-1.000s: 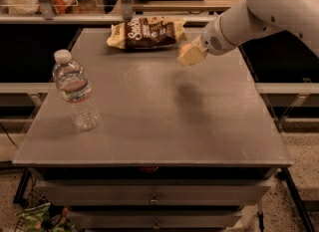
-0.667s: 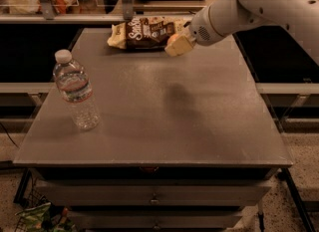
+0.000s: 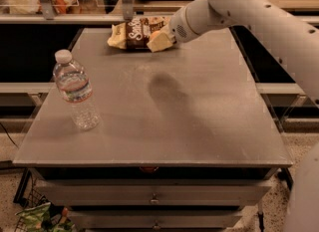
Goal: Move orange near brown chip bag
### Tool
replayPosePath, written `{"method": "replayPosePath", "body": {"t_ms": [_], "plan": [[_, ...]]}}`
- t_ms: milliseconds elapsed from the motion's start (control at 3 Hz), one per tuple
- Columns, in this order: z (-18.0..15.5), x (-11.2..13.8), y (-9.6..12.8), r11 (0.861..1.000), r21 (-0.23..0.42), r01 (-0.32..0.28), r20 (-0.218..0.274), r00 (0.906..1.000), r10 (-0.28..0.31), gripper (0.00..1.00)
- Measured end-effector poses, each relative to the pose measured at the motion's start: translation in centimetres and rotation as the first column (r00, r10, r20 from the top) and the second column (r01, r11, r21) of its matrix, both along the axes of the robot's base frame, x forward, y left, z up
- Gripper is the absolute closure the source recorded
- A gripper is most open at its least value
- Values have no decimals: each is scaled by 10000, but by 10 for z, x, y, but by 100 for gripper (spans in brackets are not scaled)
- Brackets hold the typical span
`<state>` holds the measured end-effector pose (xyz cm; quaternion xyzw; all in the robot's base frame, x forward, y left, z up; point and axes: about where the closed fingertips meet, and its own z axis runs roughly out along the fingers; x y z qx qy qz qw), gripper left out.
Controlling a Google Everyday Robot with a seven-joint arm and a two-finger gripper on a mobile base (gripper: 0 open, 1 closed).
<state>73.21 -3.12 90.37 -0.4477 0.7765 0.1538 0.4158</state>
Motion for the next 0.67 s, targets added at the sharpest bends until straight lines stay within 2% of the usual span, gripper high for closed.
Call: {"method": "replayPosePath", "body": {"t_ms": [333,667], "plan": [[-10,25,12,9998,-62,-188,200,9996,189,100],[-24,38,20,9998,-80,-195,51,9998,195,100]]}}
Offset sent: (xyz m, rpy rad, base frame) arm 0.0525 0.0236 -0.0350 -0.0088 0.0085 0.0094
